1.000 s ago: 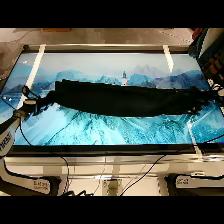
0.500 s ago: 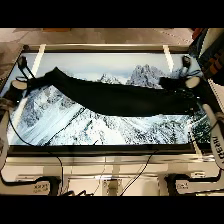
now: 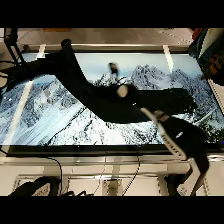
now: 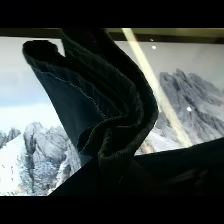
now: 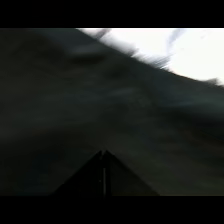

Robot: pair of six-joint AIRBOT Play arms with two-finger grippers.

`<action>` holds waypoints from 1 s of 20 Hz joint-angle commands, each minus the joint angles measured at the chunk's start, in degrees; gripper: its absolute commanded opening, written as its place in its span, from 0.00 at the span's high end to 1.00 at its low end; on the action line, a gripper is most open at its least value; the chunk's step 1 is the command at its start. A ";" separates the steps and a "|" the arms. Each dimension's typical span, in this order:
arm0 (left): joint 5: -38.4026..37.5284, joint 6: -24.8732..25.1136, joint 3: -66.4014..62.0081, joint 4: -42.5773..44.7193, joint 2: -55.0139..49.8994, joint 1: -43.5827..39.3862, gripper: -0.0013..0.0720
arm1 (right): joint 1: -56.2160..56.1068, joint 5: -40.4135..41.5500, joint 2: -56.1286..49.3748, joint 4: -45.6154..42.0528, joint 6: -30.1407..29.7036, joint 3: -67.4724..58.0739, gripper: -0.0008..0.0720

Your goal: Fold the clothes and pants, and hang the long-sleeved shirts on hangers.

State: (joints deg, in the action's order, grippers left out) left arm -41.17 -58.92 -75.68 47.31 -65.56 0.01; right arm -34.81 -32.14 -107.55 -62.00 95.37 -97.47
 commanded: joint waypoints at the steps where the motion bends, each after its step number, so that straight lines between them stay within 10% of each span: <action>1: -0.68 0.24 -0.09 -0.15 0.98 -3.41 0.96 | -8.98 -1.53 -5.46 0.59 4.26 -5.73 0.93; 14: -6.71 -11.65 -0.04 -1.60 -15.80 -22.10 0.94 | 22.16 -23.47 4.42 -8.90 4.00 -5.75 0.93; 15: -6.69 -11.63 -0.04 -2.80 -17.59 -24.83 0.82 | 25.09 -24.85 6.03 -8.92 3.96 -5.75 0.93; 18: -6.82 -11.61 -0.04 -4.42 -21.77 -32.26 0.00 | 33.03 -28.72 10.71 -8.94 2.80 -5.73 0.93; 20: -8.11 -11.10 -0.04 -3.98 -21.92 -34.42 0.02 | 36.85 -31.47 13.18 -9.01 -0.68 -5.75 0.93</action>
State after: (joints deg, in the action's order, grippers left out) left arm -48.03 -69.76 -75.75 43.79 -85.27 -29.65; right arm -4.56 -58.39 -98.10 -70.87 98.08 -103.20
